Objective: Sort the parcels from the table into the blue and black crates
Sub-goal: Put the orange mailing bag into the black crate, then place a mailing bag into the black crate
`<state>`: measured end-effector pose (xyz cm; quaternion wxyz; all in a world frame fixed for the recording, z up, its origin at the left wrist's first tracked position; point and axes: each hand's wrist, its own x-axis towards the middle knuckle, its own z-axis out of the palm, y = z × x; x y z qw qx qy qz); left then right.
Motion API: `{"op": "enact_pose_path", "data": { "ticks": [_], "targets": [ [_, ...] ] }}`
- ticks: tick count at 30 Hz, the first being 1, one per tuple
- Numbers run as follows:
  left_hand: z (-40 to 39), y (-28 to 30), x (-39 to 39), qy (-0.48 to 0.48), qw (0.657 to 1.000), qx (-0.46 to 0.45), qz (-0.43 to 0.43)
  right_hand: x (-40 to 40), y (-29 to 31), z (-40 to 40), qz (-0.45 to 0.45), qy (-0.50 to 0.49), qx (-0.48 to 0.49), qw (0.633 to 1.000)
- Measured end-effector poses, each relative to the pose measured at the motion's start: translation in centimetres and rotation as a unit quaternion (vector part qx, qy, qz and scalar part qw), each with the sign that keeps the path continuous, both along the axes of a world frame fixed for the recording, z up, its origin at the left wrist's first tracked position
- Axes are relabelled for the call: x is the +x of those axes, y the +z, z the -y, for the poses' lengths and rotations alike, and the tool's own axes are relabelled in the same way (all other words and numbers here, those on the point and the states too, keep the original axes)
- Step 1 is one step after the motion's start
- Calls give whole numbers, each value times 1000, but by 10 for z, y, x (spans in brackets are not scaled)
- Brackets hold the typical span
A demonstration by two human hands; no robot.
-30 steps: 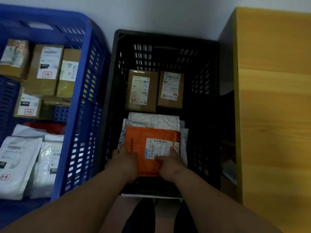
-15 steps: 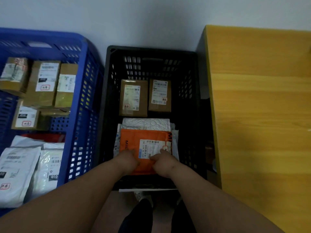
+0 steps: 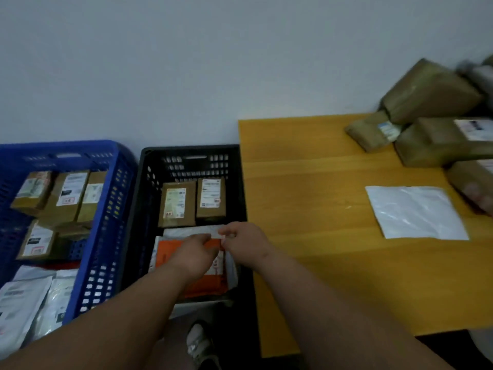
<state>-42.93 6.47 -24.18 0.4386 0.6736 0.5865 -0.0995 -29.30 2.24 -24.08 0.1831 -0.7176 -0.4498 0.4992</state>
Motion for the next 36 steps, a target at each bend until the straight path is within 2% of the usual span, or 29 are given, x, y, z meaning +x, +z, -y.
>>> {"op": "enact_pose_path", "data": {
  "ticks": [5, 9, 14, 19, 25, 28, 32, 36],
  "targets": [
    [59, 42, 76, 9, 998, 27, 61, 85, 41, 80, 39, -61, 20, 997],
    [97, 63, 129, -23, 996, 31, 77, 152, 61, 146, 70, -107, 2, 992],
    [127, 77, 186, -47, 993, 22, 103, 219, 62, 202, 85, -170, -24, 982],
    [129, 72, 229, -80, 992, 14, 92, 261, 49, 223, 103, -203, -60, 972],
    [104, 59, 280, -87, 992, 15, 89, 310, 34, 225, 162, -176, -95, 966],
    [93, 54, 301, -81, 993, 16, 89, 336, 25, 216, 229, -125, -81, 962],
    [80, 46, 318, -84, 993, 25, 76, 359, 14, 199, 261, -109, -71, 957],
    [77, 38, 327, -75, 995, 25, 63, 376, 5, 183, 289, -26, -100, 952]
  ]
}}
